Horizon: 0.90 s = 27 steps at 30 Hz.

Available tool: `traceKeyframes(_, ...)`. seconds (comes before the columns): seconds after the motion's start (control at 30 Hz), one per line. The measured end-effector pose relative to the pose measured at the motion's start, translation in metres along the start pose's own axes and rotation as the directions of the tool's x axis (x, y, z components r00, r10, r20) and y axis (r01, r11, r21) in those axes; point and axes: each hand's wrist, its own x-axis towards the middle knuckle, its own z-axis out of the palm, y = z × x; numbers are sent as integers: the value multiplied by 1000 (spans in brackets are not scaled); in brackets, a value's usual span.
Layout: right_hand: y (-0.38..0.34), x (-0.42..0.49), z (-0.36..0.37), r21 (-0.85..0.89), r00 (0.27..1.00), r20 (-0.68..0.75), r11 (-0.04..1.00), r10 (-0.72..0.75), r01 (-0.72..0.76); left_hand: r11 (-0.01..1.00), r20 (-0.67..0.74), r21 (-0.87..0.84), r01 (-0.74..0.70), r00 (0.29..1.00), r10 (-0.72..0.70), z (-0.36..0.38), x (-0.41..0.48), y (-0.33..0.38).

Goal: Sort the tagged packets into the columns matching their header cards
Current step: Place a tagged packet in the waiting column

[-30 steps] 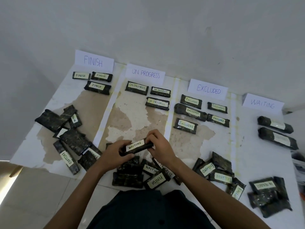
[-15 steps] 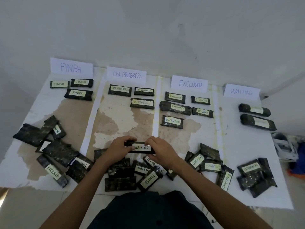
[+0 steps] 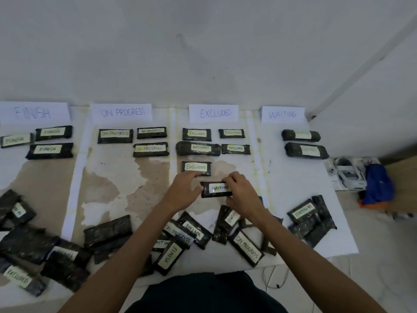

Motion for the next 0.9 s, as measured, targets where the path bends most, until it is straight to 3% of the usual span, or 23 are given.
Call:
traceKeyframes(0.43, 181, 42, -71, 50, 984, 6, 983, 179, -179, 986, 57, 163, -20, 998, 11, 89, 102, 79)
traceKeyframes(0.73, 279, 119, -69, -92, 986, 63, 985, 155, -149, 974, 67, 216, -74, 996, 61, 149, 186, 113)
traceKeyframes(0.9, 302, 145, -55, -147, 975, 171, 982, 143, -118, 957, 81, 277, -86, 995, 66, 173, 214, 124)
